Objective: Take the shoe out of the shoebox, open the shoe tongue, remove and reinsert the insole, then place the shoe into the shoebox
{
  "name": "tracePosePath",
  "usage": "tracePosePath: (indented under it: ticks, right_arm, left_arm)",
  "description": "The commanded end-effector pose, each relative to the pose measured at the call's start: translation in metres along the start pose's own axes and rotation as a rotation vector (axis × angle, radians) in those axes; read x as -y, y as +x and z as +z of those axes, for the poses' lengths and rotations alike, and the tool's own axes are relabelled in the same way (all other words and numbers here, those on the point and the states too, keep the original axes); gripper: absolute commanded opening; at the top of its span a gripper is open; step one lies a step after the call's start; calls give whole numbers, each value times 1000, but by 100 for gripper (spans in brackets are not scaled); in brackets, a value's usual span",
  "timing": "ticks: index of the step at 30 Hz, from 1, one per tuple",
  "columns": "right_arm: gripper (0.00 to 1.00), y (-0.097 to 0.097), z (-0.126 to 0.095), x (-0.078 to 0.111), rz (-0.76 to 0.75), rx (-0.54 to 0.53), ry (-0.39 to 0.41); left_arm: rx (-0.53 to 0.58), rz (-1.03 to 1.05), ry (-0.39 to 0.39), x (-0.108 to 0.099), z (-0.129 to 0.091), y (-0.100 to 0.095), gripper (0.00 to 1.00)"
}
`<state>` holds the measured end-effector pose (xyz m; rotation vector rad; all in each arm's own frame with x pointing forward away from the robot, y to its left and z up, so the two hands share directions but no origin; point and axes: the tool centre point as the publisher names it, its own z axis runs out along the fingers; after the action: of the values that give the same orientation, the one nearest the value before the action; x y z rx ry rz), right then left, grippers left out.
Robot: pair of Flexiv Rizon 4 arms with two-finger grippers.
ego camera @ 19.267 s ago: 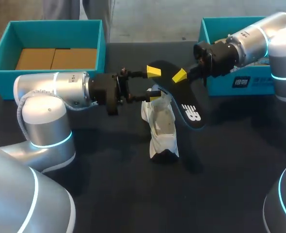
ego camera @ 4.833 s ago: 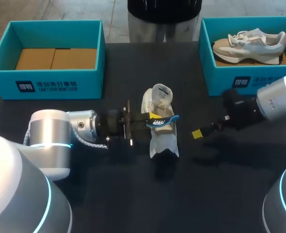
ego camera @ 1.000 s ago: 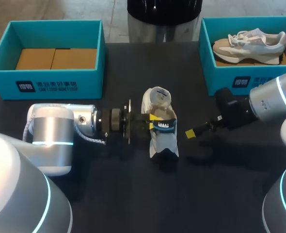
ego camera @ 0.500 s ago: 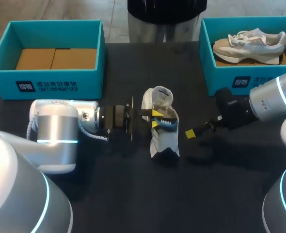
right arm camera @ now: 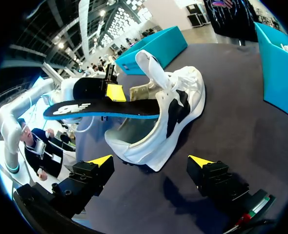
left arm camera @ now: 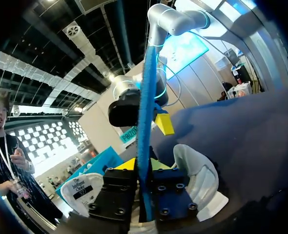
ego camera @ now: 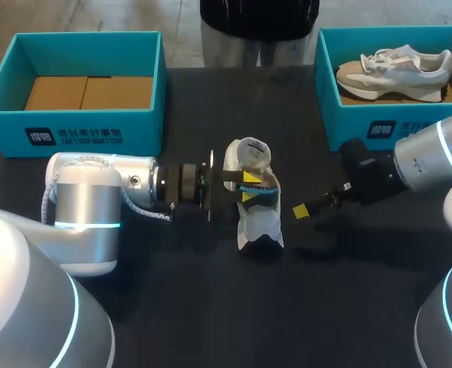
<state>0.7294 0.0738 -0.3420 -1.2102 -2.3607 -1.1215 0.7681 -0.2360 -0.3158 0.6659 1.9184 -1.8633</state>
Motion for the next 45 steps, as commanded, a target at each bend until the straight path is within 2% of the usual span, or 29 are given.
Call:
tracePosePath:
  ticks: [1,19,24,25,26,31,36,41,42,43,45]
  right_arm:
    - [100,1,0,0,-1,1,0]
    - [100,1,0,0,-1,1,0]
    - [100,1,0,0,-1,1,0]
    - [100,1,0,0,-1,1,0]
    - [100,1,0,0,-1,1,0]
    - [100,1,0,0,-1,1,0]
    - [100,1,0,0,-1,1,0]
    - [100,1,0,0,-1,1,0]
    - [100,1,0,0,-1,1,0]
    - [100,1,0,0,-1,1,0]
    - [100,1,0,0,-1,1,0]
  left_arm:
    - [-7,-6,-5,-3,0,3,0]
    - [9,-30,-76,-29,-1,5,0]
    - [17,-43,-74,-30,-2,3,0]
    - [14,-32,-80,-29,-3,3,15]
    - [15,-32,-80,-28,-4,3,22]
    - [31,-19,-59,-14,-8,0,29]
    - [20,-11,-41,-2,-8,2,30]
    - [10,-7,-37,1,-9,3,25]
    - [10,-8,-37,0,-9,4,20]
    - [9,-9,-37,0,-9,4,0]
    - [2,-13,-38,-2,-7,6,0]
